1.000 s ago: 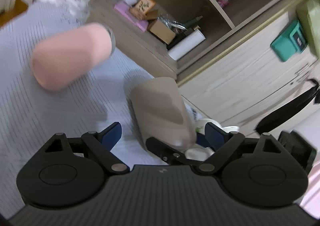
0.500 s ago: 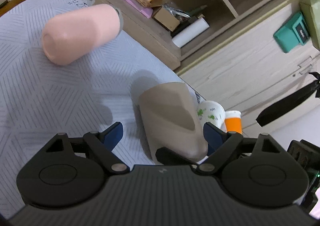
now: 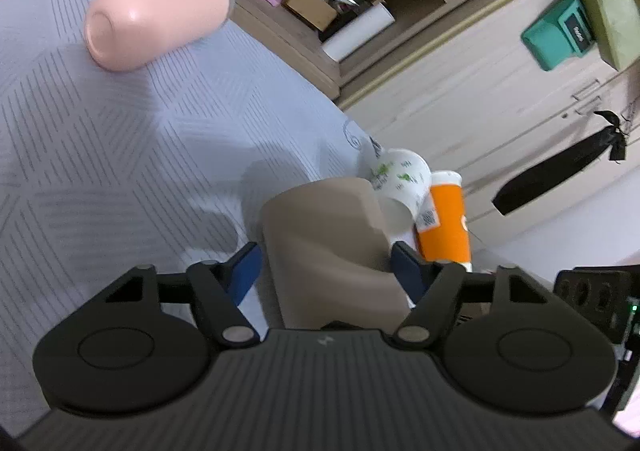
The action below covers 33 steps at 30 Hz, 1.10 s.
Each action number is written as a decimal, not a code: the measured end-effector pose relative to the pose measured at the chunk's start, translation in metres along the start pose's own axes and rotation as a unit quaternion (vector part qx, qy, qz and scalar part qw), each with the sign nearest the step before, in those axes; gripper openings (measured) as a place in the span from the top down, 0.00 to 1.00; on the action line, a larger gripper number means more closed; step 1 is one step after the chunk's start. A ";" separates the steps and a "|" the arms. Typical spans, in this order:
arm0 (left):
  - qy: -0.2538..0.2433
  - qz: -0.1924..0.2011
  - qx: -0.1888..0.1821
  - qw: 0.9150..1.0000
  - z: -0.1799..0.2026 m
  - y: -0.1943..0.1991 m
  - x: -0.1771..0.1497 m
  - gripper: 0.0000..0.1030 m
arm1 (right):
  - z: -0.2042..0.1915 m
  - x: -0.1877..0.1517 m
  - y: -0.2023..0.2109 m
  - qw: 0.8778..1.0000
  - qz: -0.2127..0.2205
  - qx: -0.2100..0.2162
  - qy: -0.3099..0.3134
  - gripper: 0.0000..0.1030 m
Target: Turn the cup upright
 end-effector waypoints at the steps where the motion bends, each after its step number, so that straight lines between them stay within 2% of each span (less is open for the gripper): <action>1: 0.002 -0.006 -0.005 1.000 0.001 0.002 -0.003 0.38 | -0.001 -0.004 0.000 1.000 -0.003 0.002 -0.002 0.21; 5: -0.020 -0.015 -0.007 1.000 0.005 0.006 -0.012 0.38 | -0.003 -0.013 0.001 0.999 -0.024 0.022 -0.034 0.20; 12: -0.014 -0.025 -0.013 0.999 0.002 0.007 -0.012 0.38 | -0.008 -0.014 0.000 0.999 -0.042 0.024 -0.004 0.19; 14: -0.010 -0.035 -0.015 0.999 0.001 0.006 -0.011 0.36 | -0.008 -0.011 0.000 0.999 -0.044 0.018 0.004 0.13; 16: -0.014 -0.042 -0.013 0.999 0.000 0.004 -0.010 0.33 | -0.010 -0.009 0.001 0.999 -0.045 0.012 0.019 0.11; 18: -0.012 -0.051 -0.016 0.999 -0.001 0.002 -0.009 0.31 | -0.008 -0.005 -0.001 0.999 -0.046 0.010 0.026 0.11; 20: -0.005 -0.056 -0.015 0.998 -0.004 -0.002 -0.008 0.25 | -0.007 -0.002 -0.005 0.998 -0.049 0.012 0.026 0.11; 23: 0.000 -0.062 -0.026 0.998 -0.005 -0.007 -0.010 0.24 | -0.006 0.001 -0.008 0.998 -0.050 0.017 0.024 0.15; 28: -0.035 -0.051 -0.029 0.998 0.005 -0.006 -0.012 0.30 | -0.009 -0.002 -0.005 0.999 -0.032 0.012 0.029 0.18; 33: -0.068 -0.046 -0.030 0.996 0.014 0.002 -0.020 0.31 | -0.012 -0.011 0.003 0.999 -0.015 0.006 0.048 0.18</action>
Point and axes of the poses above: each gripper's, at about its wrist camera, not at the fingertips, and y roughly against the way its jaws point, z to its right, x to its top, the point moved 9 cm from there along -y, roughly the way its jaws point, and after that the axes turned 4 degrees about -x, right-handed, at the moved point
